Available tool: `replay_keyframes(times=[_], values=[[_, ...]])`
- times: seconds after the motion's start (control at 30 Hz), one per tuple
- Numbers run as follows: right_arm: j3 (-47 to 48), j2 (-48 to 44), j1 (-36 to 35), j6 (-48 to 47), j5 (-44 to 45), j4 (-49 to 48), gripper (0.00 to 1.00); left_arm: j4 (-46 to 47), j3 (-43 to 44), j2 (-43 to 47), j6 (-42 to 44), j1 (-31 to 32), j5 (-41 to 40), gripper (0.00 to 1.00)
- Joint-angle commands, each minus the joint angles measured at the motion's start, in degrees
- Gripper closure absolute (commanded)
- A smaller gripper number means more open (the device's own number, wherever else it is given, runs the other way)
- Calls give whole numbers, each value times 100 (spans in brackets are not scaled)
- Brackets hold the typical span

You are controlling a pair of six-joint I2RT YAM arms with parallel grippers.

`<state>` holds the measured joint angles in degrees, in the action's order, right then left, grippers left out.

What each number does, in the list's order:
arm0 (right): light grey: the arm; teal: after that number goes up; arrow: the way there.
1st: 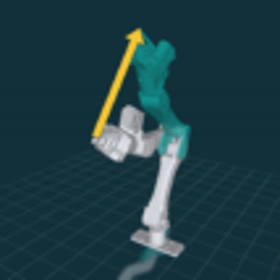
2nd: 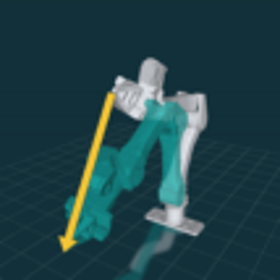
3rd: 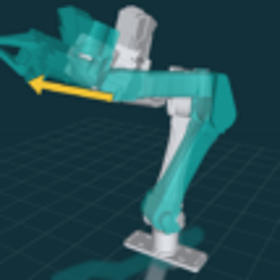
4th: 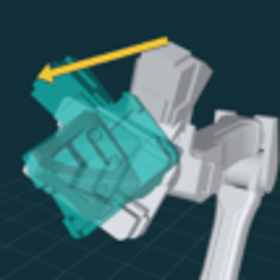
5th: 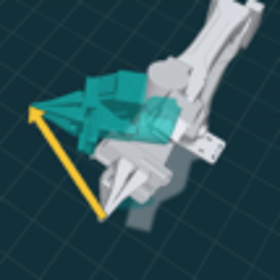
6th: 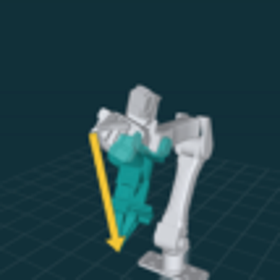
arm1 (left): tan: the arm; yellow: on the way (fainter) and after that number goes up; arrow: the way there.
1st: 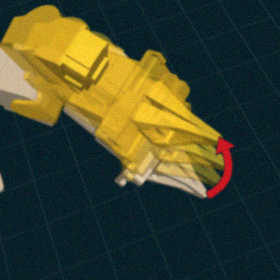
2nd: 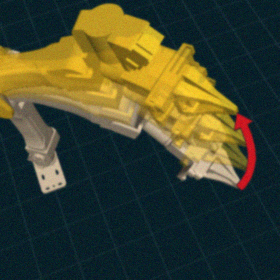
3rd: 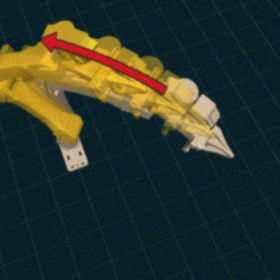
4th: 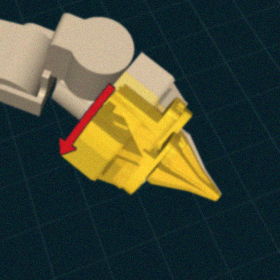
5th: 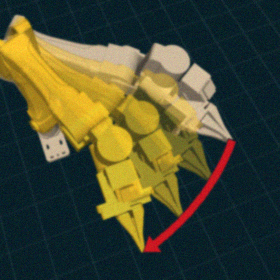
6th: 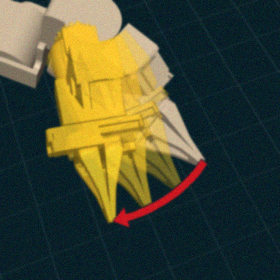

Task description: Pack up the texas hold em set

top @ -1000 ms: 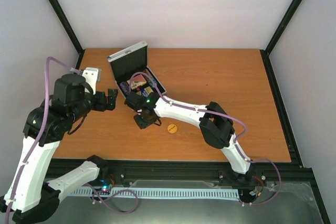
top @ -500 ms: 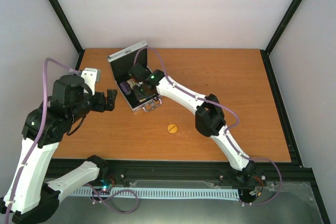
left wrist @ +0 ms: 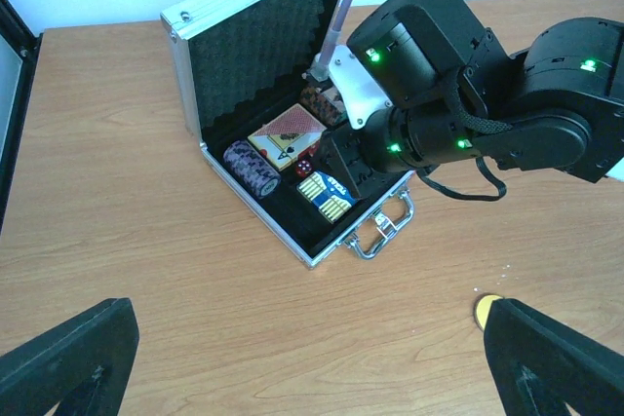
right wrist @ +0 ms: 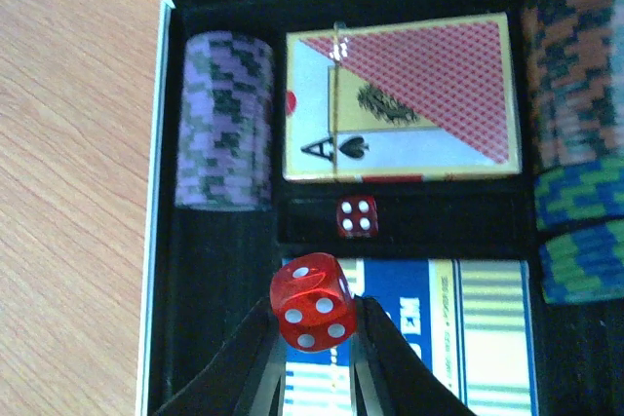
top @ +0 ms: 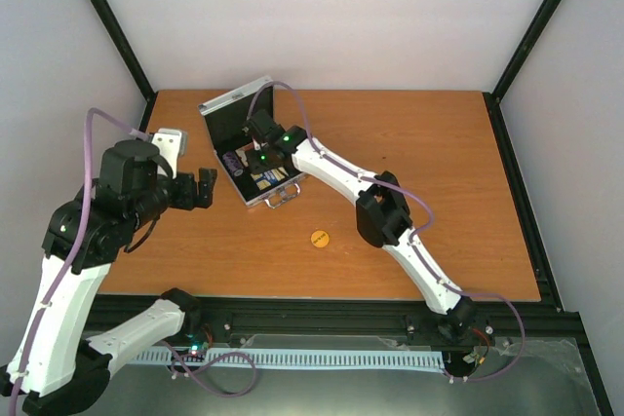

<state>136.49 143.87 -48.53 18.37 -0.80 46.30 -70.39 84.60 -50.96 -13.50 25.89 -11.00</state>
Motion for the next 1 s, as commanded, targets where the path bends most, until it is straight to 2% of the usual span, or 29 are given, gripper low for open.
replay_keyframes(times=[0.0,0.57,0.97], values=[[294,238,13,-107,-42,-428,91,-11,-6,-66,-54,4,-34,0],[352,705,319,-1,-151,-836,91,-39,-130,-212,-122,4,-12,0],[414,912,432,-40,-428,-748,89,143,-202,-377,-127,4,51,0]])
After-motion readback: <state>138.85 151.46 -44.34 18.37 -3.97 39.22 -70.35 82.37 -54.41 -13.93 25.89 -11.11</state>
